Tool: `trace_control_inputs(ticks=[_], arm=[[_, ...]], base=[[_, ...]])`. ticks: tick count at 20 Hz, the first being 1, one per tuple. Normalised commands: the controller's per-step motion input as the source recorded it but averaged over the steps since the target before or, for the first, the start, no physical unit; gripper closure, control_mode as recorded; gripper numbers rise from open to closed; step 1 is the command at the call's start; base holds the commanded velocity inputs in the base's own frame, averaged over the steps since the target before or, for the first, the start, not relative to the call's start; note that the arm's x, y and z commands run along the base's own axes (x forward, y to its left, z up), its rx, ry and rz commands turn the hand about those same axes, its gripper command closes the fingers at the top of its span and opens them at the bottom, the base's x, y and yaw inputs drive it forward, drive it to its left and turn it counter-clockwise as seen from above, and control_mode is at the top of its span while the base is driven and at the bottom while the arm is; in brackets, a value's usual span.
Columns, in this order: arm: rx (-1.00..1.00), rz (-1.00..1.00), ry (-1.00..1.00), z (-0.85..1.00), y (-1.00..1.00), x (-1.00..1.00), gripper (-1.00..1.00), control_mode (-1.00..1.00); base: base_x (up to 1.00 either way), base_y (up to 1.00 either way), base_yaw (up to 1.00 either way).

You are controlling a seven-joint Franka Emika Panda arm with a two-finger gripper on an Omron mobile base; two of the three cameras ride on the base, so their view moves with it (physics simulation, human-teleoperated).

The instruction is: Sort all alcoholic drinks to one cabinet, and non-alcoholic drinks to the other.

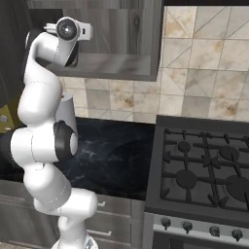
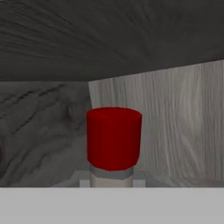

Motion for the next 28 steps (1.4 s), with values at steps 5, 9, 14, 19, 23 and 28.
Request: trace_control_inputs(ticks=[5,9,14,19,23,28], arm=[[0.0,0.0,0.0,-0.14,0.13,0.34,1.0,-1.0],[0.0,0.0,0.0,-0.09,0.12,0.33,1.0,-1.0],[0.0,0.0,0.0,-0.06,0.09,0.3,1.0,-1.0],[0.0,0.0,-0.05,0.0,0.04,0.06,1.0,-1.0],[0.0,0.0,-0.07,-0.01,0.09,0.04,1.0,-1.0],[0.0,0.0,-0.02,-0.18,0.13,0.08,1.0,-1.0]], base=[[0.0,0.0,0.0],[0.0,0.0,0.0],[0.0,0.0,0.0],[0.0,0.0,0.0],[0.0,0.0,0.0],[0.0,0.0,0.0]])
